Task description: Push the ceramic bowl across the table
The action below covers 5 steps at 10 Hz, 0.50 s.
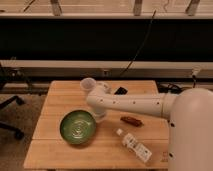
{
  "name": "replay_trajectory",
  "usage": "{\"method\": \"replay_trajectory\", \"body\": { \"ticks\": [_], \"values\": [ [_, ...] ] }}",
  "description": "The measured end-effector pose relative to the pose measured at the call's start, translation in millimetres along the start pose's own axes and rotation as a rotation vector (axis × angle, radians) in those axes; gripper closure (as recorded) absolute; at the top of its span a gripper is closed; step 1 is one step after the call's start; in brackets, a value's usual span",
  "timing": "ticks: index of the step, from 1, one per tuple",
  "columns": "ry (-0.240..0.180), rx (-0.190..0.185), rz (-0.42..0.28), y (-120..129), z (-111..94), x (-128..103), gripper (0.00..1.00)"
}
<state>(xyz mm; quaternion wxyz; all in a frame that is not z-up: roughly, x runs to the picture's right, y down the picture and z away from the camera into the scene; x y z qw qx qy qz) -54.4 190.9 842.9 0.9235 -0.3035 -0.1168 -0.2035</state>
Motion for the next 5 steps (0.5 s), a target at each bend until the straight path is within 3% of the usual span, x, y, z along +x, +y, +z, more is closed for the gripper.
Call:
{"method": "replay_trajectory", "body": {
  "ticks": [5],
  "values": [
    [-0.053, -0.003, -0.113, -5.3, -7.1, -49.3, 1.0]
  ]
}}
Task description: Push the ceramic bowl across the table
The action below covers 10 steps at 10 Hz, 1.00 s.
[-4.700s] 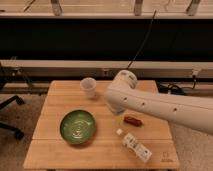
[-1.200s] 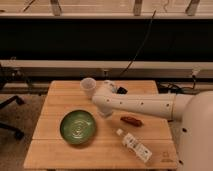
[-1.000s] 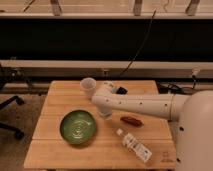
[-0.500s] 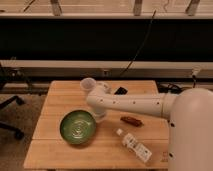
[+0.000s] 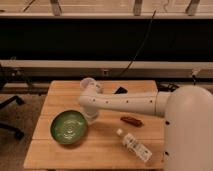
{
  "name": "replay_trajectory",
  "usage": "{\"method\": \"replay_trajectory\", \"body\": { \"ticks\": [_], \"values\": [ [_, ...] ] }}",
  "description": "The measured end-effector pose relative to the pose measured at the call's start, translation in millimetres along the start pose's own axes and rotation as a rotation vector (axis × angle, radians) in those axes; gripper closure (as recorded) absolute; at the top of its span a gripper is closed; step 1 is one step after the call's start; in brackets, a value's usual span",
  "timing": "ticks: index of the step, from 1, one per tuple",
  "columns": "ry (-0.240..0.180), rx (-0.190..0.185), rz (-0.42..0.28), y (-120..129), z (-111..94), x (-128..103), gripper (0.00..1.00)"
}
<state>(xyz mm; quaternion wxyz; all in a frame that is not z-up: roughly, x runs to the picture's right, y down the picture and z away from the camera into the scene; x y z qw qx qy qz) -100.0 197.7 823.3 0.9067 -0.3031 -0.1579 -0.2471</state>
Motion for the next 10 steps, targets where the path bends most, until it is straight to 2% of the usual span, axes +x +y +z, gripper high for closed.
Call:
{"method": "replay_trajectory", "body": {
  "ticks": [4, 10],
  "values": [
    [-0.04, -0.022, -0.076, -4.0, 13.7, -32.6, 1.0],
    [-0.097, -0.028, -0.191, -21.9, 21.9, -73.5, 1.0]
  ]
}}
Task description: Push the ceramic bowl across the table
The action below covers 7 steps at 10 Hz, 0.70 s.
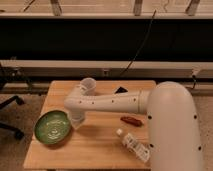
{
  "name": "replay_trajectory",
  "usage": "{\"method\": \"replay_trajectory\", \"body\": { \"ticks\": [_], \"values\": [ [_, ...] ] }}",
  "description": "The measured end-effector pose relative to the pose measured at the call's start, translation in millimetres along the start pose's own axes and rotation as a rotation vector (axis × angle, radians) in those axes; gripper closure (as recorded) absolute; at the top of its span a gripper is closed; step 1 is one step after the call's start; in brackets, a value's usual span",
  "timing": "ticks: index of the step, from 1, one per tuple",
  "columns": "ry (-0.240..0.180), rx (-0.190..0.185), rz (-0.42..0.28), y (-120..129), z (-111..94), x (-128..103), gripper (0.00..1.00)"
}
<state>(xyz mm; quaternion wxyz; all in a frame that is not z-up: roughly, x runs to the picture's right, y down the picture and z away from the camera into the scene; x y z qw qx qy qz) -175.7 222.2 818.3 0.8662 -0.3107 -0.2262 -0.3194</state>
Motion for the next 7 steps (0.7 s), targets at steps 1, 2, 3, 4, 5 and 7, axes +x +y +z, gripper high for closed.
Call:
{"method": "replay_trajectory", "body": {
  "ticks": [1, 2, 3, 4, 5, 7],
  "values": [
    [-0.012, -0.003, -0.019, -2.4, 1.5, -5.5, 1.0],
    [-0.022, -0.004, -0.038, -4.3, 2.0, -10.7, 1.0],
    [-0.049, 0.003, -0.069, -7.3, 1.0, -19.3, 0.94],
    [-0.066, 0.007, -0.081, -8.7, -3.0, -22.3, 0.91],
    [-0.065, 0.004, -0.079, -9.8, -6.1, -22.5, 0.92],
    [-0.053, 0.002, -0.07, -7.7, -5.7, -13.7, 0.97]
  ]
}}
